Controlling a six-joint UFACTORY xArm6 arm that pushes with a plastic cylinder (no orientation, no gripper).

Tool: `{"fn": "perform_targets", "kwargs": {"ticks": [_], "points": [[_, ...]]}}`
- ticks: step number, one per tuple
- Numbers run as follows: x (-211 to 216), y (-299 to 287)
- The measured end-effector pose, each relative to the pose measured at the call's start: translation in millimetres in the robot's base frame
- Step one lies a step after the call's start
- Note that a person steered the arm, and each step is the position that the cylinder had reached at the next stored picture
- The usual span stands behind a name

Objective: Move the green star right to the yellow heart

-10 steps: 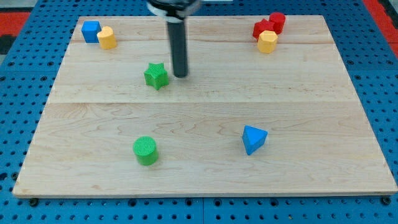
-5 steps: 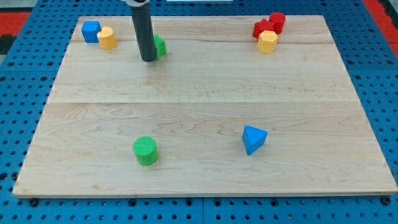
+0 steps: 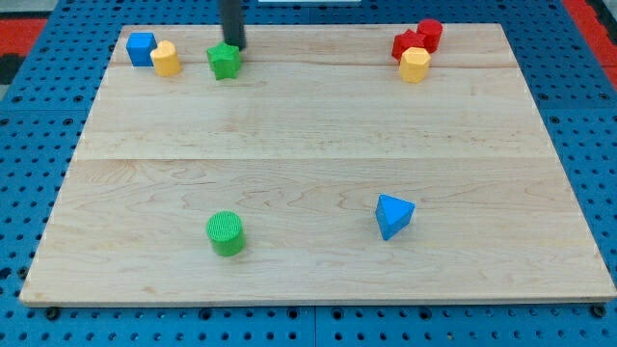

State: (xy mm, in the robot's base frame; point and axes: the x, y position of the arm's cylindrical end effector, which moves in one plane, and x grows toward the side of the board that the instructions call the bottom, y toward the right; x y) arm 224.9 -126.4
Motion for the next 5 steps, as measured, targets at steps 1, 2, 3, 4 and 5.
{"fn": "perform_targets", "kwargs": {"ticks": [1,2,3,4,5], "points": [[8,35],[39,63],[71,29],[68,-28],[81,-30]]}}
